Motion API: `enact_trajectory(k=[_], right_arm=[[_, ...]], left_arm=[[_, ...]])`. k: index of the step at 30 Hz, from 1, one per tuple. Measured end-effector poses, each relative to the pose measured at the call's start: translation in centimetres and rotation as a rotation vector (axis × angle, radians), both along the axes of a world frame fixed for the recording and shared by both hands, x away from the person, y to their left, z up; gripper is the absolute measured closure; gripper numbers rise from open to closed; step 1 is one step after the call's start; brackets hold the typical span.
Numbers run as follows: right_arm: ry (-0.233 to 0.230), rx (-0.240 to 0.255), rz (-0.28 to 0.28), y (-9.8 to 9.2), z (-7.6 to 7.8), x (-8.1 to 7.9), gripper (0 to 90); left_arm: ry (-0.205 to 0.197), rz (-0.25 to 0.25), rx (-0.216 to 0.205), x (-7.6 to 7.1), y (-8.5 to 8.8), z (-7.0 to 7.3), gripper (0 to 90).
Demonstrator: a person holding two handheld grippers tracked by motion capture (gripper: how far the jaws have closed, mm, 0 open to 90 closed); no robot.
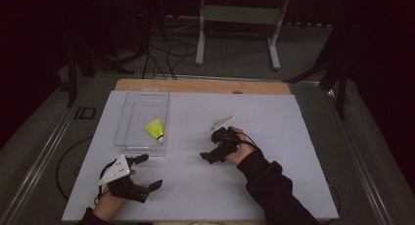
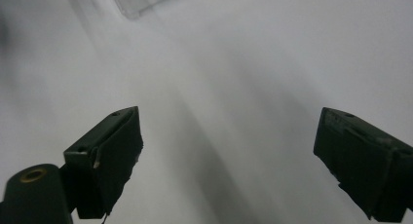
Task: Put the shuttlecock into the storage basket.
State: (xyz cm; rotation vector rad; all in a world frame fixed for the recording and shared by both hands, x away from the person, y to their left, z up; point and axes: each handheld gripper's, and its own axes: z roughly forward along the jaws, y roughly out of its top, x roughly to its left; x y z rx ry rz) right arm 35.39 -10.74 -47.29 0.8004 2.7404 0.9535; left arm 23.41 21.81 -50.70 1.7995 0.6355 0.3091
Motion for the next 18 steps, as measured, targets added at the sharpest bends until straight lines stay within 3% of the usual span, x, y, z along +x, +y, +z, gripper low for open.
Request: enact_trajectory(k=[5,18], right_arm=[[0.020,0.047,-0.007,-1.4,-0.6,-0.4,10.2],[-0.013,0.106,0.000,-4.5,-1.6,-1.9,9.2]], left_arm=[[0.000,0.000,0.000,0.0,0.0,0.0,0.0],[0.003,0.000,-0.002,0.1,-0.1,0.0,0.0]])
